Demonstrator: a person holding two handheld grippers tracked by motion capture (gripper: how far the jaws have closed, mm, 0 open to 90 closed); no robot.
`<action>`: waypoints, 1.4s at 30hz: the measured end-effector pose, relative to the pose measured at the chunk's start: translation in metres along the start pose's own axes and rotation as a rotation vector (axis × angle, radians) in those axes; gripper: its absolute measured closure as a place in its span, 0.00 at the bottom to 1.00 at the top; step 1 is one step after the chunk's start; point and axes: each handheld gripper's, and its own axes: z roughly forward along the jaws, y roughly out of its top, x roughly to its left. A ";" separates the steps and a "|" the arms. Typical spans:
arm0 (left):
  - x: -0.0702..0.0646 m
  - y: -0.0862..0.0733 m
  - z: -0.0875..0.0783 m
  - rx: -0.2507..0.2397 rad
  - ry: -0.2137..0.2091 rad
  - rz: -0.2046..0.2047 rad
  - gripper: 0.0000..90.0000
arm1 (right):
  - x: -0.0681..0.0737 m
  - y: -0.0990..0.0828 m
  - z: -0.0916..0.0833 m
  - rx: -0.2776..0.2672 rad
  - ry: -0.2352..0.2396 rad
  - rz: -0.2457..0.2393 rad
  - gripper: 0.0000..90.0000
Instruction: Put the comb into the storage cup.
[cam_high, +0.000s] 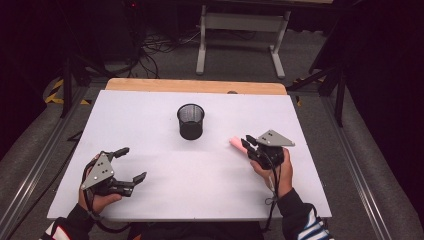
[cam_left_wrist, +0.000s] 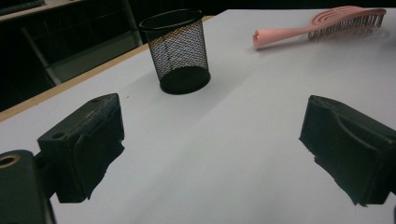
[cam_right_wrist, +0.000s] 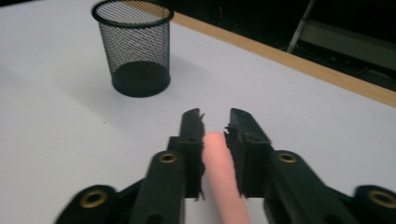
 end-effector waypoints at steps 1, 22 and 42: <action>0.000 0.000 0.000 0.003 0.000 0.003 0.08 | -0.002 0.003 0.006 0.028 0.005 0.003 0.93; 0.001 0.001 -0.004 -0.019 0.006 0.003 0.11 | -0.021 0.013 0.102 0.526 -0.042 0.033 1.00; 0.001 0.000 -0.002 0.000 -0.002 0.004 0.11 | 0.012 0.002 0.077 0.524 0.148 -0.043 1.00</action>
